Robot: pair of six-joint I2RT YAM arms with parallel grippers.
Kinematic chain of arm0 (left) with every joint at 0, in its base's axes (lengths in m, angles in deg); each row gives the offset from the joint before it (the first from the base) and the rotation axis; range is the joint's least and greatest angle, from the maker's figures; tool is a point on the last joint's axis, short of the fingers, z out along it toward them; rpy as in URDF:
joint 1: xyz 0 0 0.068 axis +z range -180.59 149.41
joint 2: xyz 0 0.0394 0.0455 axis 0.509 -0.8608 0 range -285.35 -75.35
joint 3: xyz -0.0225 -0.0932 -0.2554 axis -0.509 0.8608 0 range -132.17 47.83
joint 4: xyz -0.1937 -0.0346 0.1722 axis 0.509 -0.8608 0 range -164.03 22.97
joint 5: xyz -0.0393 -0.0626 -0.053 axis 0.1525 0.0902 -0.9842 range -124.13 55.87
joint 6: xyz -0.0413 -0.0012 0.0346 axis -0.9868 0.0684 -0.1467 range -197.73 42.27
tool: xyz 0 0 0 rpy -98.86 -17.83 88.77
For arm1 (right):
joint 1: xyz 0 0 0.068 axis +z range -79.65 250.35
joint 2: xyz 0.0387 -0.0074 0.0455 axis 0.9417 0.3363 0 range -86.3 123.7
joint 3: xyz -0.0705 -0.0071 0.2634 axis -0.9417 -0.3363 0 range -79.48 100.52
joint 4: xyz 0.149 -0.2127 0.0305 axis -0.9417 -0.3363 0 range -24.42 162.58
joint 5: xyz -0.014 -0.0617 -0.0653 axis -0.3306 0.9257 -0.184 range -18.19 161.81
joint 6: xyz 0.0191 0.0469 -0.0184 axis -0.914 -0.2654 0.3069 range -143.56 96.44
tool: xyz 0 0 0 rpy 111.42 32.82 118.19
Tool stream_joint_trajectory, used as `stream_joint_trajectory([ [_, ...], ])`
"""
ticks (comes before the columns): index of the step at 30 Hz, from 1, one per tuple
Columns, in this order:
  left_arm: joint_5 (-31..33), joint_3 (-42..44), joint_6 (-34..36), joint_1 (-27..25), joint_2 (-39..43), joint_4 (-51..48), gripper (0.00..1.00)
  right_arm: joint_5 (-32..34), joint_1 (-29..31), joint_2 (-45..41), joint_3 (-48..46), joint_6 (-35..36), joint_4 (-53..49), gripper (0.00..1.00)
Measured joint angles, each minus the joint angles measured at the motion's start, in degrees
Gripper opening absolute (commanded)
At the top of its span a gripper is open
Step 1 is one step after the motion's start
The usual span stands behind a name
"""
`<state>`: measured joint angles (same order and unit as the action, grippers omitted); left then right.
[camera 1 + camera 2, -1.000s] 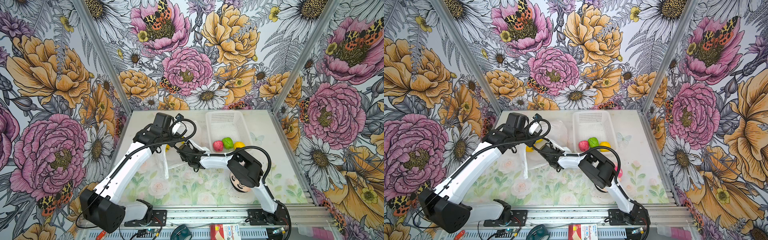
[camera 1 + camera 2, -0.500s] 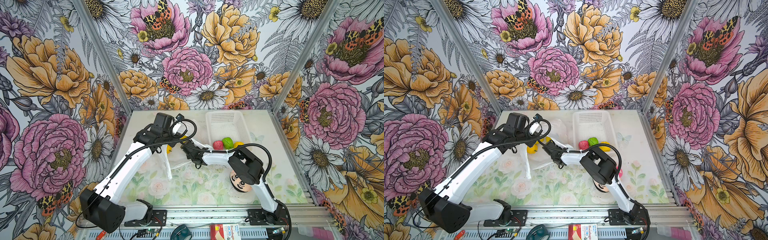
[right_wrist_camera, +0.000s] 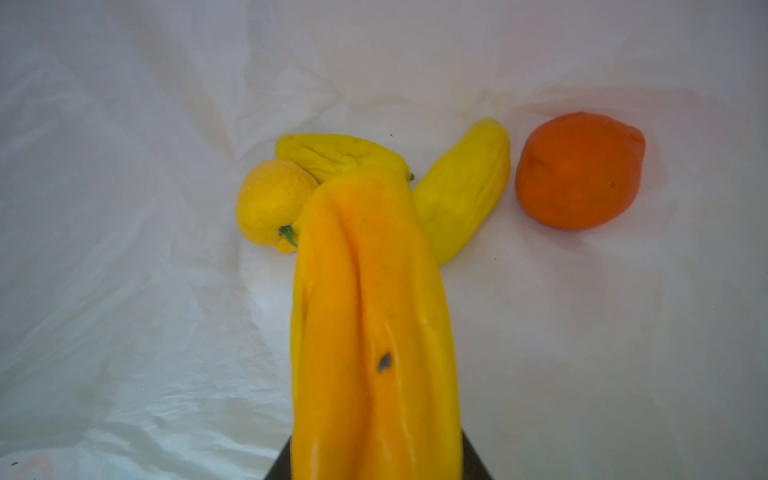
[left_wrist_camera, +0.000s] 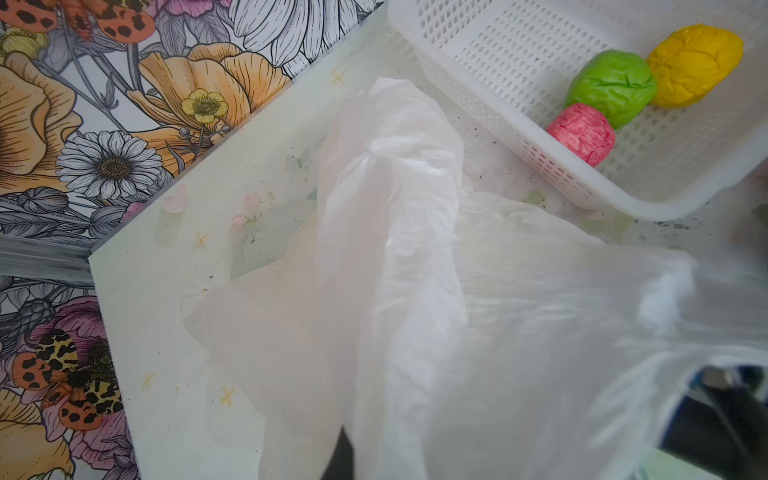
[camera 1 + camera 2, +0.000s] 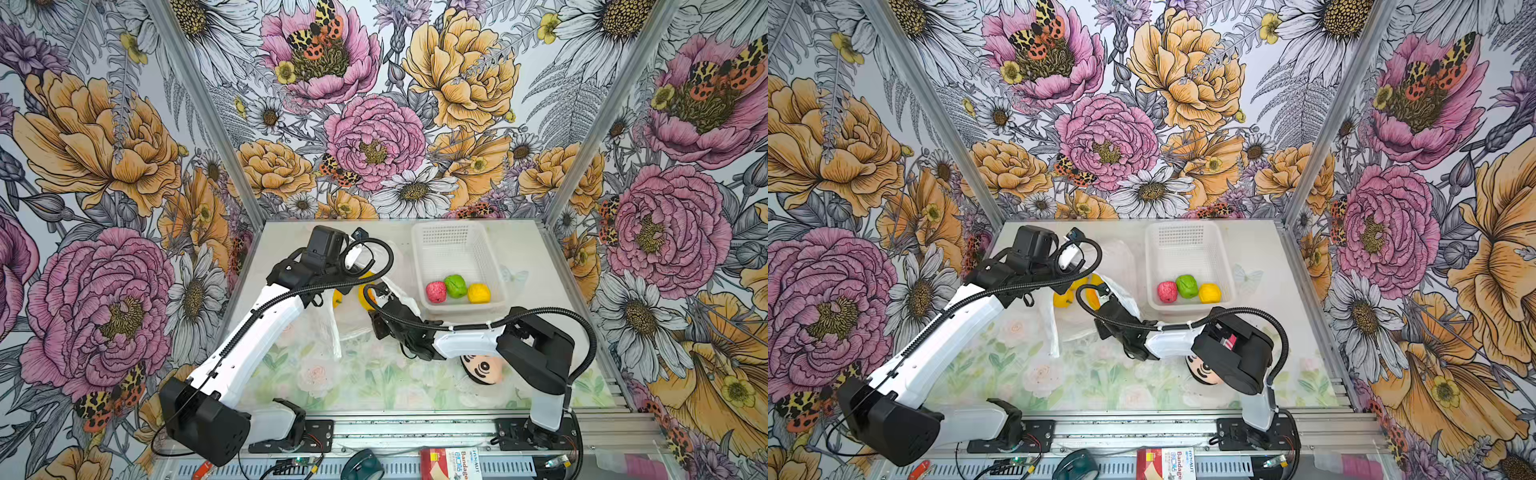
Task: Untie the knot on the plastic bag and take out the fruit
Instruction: 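Grasp the long orange-yellow fruit with the right gripper inside the bag, then lift the orange-yellow fruit out of the bag with the right gripper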
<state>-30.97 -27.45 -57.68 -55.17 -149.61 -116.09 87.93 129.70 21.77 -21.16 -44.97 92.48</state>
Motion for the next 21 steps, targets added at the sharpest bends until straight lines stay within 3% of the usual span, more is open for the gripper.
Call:
stream_joint_trajectory([
  [7, 0.0, 0.0, 0.0, -0.1, 0.0, 0.0, 0.00, -1.9, 4.3, -5.7, -5.3, 3.3, 5.0, 0.28],
  [14, 0.0, 0.0, 0.0, -0.1, 0.0, 0.0, 0.00, -2.4, 6.3, -25.1, -15.3, 4.8, 8.1, 0.28],
  [21, 0.0, 0.0, 0.0, -0.1, 0.0, 0.0, 0.00, 2.2, 6.3, -45.5, -23.2, 6.8, 8.0, 0.28],
])
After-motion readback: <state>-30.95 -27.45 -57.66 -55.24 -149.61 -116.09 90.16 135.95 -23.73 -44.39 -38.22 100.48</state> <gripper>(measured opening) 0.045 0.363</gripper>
